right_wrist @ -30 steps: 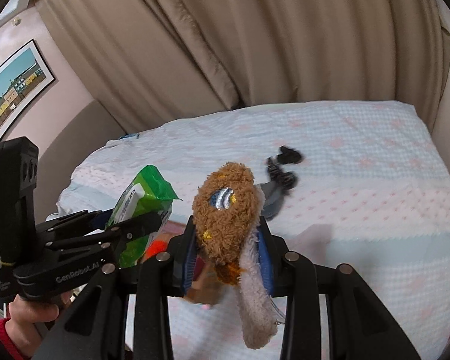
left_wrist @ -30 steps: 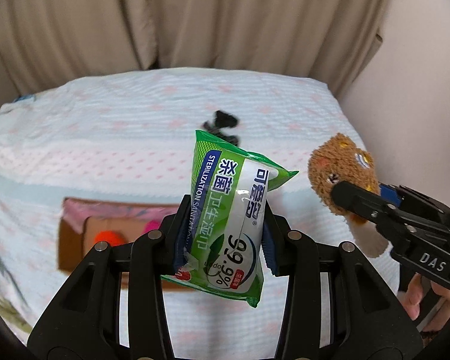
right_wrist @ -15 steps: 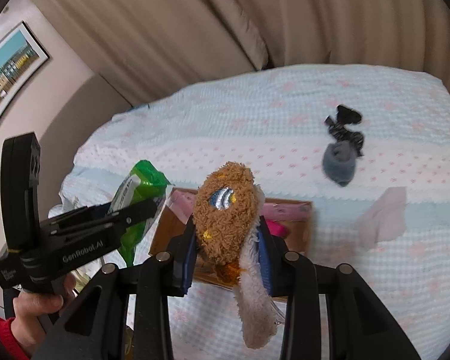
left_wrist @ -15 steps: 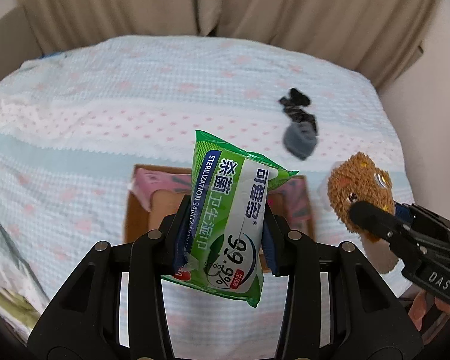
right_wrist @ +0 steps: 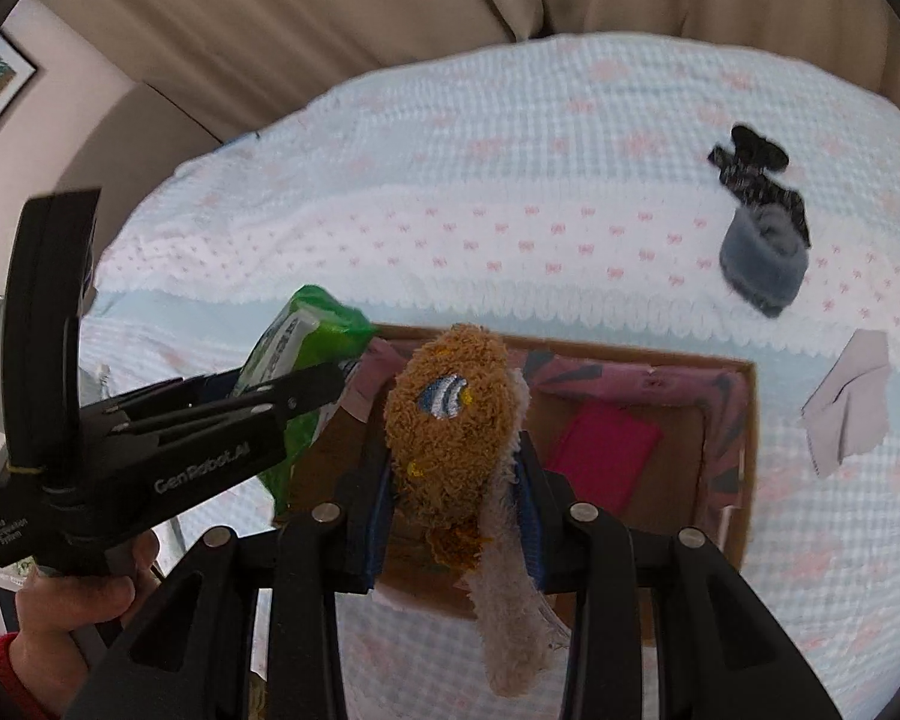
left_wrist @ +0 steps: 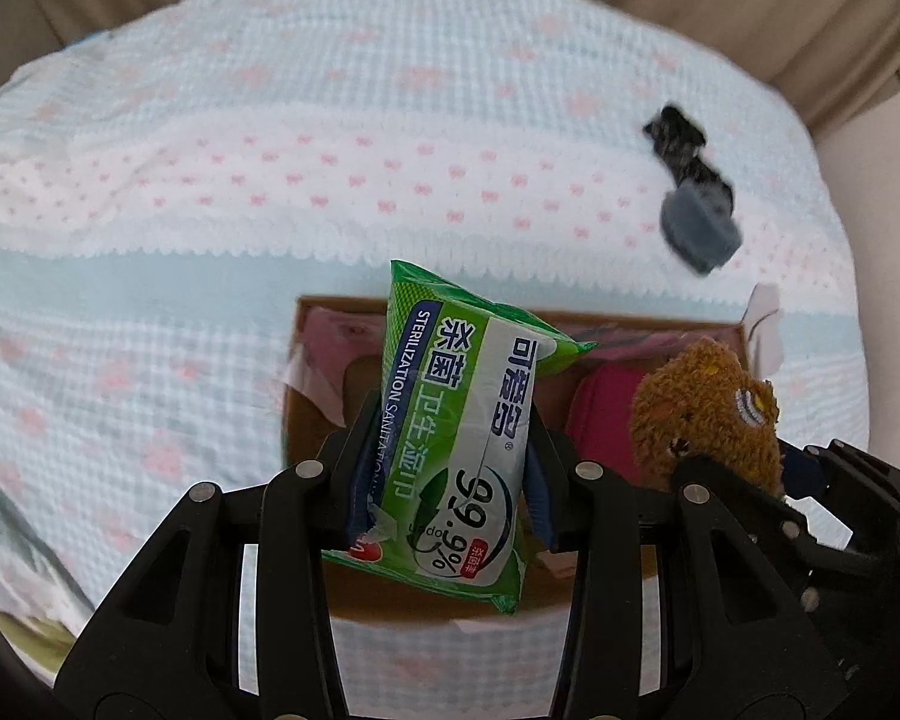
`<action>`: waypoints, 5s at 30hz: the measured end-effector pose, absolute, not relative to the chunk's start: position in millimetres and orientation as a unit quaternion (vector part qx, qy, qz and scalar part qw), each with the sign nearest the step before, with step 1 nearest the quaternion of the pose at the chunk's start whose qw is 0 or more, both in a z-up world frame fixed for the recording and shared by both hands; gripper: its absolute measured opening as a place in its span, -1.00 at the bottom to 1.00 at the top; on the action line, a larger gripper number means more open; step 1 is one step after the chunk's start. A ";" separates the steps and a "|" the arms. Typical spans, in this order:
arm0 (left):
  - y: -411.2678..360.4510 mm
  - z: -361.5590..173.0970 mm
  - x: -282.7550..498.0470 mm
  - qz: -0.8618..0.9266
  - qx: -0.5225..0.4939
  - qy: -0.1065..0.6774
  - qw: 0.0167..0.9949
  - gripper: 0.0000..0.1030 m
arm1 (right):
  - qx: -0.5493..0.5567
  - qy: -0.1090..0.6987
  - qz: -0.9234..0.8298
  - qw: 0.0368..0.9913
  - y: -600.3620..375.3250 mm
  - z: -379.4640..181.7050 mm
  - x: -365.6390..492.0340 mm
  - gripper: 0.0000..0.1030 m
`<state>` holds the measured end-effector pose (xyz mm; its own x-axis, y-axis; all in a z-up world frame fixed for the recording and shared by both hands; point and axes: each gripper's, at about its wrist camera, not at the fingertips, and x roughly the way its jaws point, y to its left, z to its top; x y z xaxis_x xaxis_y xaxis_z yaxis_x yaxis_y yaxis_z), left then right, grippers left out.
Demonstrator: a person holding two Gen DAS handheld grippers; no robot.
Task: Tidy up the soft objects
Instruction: 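Carry the wipe pack and plush over the box with both tools, then open both tools to release the wipe pack and plush into the box, then move both tools toward the grey sock bundle and white cloth, then grasp the grey sock bundle with the left tool while the right tool grasps the white cloth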
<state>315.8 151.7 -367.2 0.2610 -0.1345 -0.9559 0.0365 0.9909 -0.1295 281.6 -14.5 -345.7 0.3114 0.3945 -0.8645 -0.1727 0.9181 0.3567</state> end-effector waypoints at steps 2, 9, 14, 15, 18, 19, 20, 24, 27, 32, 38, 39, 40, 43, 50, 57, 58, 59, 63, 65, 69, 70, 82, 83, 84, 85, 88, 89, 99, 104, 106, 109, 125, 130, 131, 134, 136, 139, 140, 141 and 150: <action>149.5 -385.6 321.6 -0.056 -0.042 0.626 0.777 -0.27 | 0.089 0.572 0.171 0.797 -8.9 -358.5 286.4 -0.36; 150.4 -429.2 336.9 -0.038 -0.043 0.658 0.751 -0.27 | 0.050 0.596 0.172 0.783 -0.9 -401.8 295.5 -0.33; 142.4 -438.1 344.8 -0.050 -0.028 0.661 0.748 -0.27 | 0.015 0.596 0.183 0.782 1.1 -418.7 295.0 -0.25; 138.4 -436.5 346.6 -0.057 -0.024 0.662 0.747 -0.26 | 0.013 0.592 0.188 0.784 0.8 -419.6 293.9 -0.22; 129.1 -433.3 349.6 -0.053 -0.001 0.666 0.744 0.73 | -0.003 0.580 0.208 0.787 1.6 -422.3 289.5 0.73; 127.9 -430.3 349.6 -0.052 0.004 0.661 0.749 0.99 | -0.009 0.581 0.212 0.786 2.1 -423.4 288.6 0.98; 128.1 -426.9 348.9 -0.055 0.004 0.653 0.756 0.99 | -0.014 0.581 0.214 0.785 2.0 -423.9 286.9 1.00; 128.6 -420.9 347.7 -0.056 0.005 0.648 0.760 0.99 | -0.017 0.583 0.221 0.782 -1.5 -426.3 281.3 1.00; 128.6 -419.3 345.9 -0.053 0.007 0.647 0.761 0.99 | -0.016 0.582 0.220 0.783 -4.8 -426.8 279.7 1.00; 130.9 -410.3 338.1 -0.048 0.008 0.641 0.766 0.99 | -0.016 0.566 0.218 0.795 -8.8 -416.5 276.4 1.00; 136.8 -384.0 323.8 -0.043 0.012 0.621 0.782 0.99 | -0.016 0.543 0.218 0.811 -11.5 -394.7 265.4 1.00; 137.8 -380.1 321.6 -0.042 0.011 0.619 0.785 0.99 | -0.020 0.538 0.216 0.815 -12.2 -390.5 263.9 1.00; 139.5 -373.9 318.0 -0.041 0.011 0.614 0.788 0.99 | -0.024 0.533 0.215 0.818 -11.6 -385.3 261.5 1.00; 143.6 -359.2 309.1 -0.040 0.010 0.604 0.796 0.99 | -0.029 0.522 0.213 0.825 -9.0 -370.0 255.6 1.00; 155.7 -319.7 278.4 -0.029 0.004 0.572 0.820 0.99 | -0.041 0.492 0.202 0.846 -7.3 -334.5 238.5 1.00; 165.6 -274.9 240.3 -0.017 0.001 0.528 0.849 0.99 | -0.032 0.458 0.175 0.871 -14.7 -295.7 216.2 1.00; 165.9 -266.8 233.5 -0.014 0.003 0.517 0.856 0.99 | -0.030 0.452 0.169 0.876 -16.9 -288.7 211.9 1.00; 165.6 -260.1 227.8 -0.011 0.005 0.509 0.861 0.99 | -0.028 0.443 0.163 0.881 -19.4 -281.4 207.3 1.00; 164.7 -238.2 207.8 -0.012 0.007 0.482 0.876 0.99 | -0.014 0.405 0.135 0.904 -33.6 -256.6 190.0 1.00; 162.4 -226.3 197.2 -0.013 0.004 0.468 0.883 0.99 | -0.007 0.390 0.119 0.913 -40.3 -243.4 181.6 1.00; 152.4 -204.1 174.4 -0.022 -0.003 0.442 0.897 0.99 | 0.005 0.360 0.093 0.928 -58.9 -216.5 165.7 1.00; 149.6 -199.8 169.8 -0.022 -0.002 0.437 0.899 0.99 | 0.004 0.347 0.083 0.934 -65.6 -206.7 159.3 1.00; 73.6 -138.8 125.8 -0.047 -0.011 0.373 0.926 0.99 | 0.000 0.303 0.016 0.953 -149.1 -138.1 109.7 1.00; 63.1 -134.6 123.9 -0.042 -0.012 0.371 0.928 0.99 | 0.000 0.304 0.018 0.953 -158.3 -135.8 107.7 1.00; 56.2 -132.9 123.3 -0.040 -0.013 0.370 0.928 0.99 | 0.000 0.304 0.020 0.952 -164.9 -134.5 105.3 1.00; 48.2 -130.9 122.4 -0.039 -0.014 0.369 0.929 0.99 | 0.000 0.303 0.025 0.953 -173.7 -132.9 103.6 1.00; 17.8 -126.0 122.4 -0.028 -0.009 0.363 0.931 0.99 | -0.002 0.300 0.037 0.953 -197.9 -130.2 102.2 1.00; 9.7 -124.9 122.0 -0.025 -0.011 0.361 0.932 0.99 | -0.002 0.299 0.041 0.953 -205.9 -130.6 102.9 1.00; -78.4 -137.1 147.3 0.026 -0.020 0.361 0.932 0.99 | -0.010 0.307 0.102 0.946 -285.7 -150.7 134.4 1.00; -108.0 -167.8 178.5 0.040 -0.031 0.381 0.923 0.99 | -0.024 0.317 0.128 0.940 -311.0 -176.8 160.8 1.00; -117.0 -184.5 192.9 0.042 -0.031 0.389 0.920 0.99 | -0.025 0.325 0.136 0.935 -318.3 -191.6 172.2 1.00; -129.6 -212.0 216.8 0.040 -0.032 0.401 0.915 0.99 | -0.020 0.343 0.142 0.928 -328.7 -220.3 191.0 1.00; -185.0 -404.0 378.2 0.016 -0.018 0.478 0.878 0.99 | -0.034 0.422 0.159 0.892 -343.8 -425.2 269.2 1.00; -188.5 -441.3 406.1 0.012 -0.031 0.488 0.872 0.99 | -0.037 0.441 0.166 0.881 -339.1 -472.9 284.9 1.00; -190.0 -449.2 410.8 0.014 -0.030 0.491 0.871 0.99 | -0.044 0.443 0.167 0.880 -336.7 -480.9 287.0 1.00; -193.5 -470.1 425.0 0.019 -0.032 0.501 0.864 0.99 | -0.059 0.449 0.170 0.875 -332.6 -502.3 294.0 1.00; -195.5 -482.5 432.8 0.026 -0.026 0.504 0.863 0.98 | -0.063 0.456 0.172 0.871 -330.9 -514.2 298.6 1.00; -195.1 -494.8 441.7 0.036 -0.025 0.503 0.863 0.96 | -0.077 0.450 0.177 0.872 -324.5 -524.5 301.9 1.00; -194.4 -499.9 445.7 0.038 -0.026 0.503 0.863 0.96 | -0.090 0.446 0.179 0.872 -319.7 -526.0 302.6 1.00; -194.1 -502.1 448.7 0.040 -0.026 0.504 0.863 0.96 | -0.100 0.443 0.182 0.872 -315.3 -526.7 303.2 1.00; -177.2 -520.8 474.4 0.051 -0.038 0.512 0.856 0.40 | -0.113 0.426 0.204 0.874 -295.9 -525.6 319.5 0.51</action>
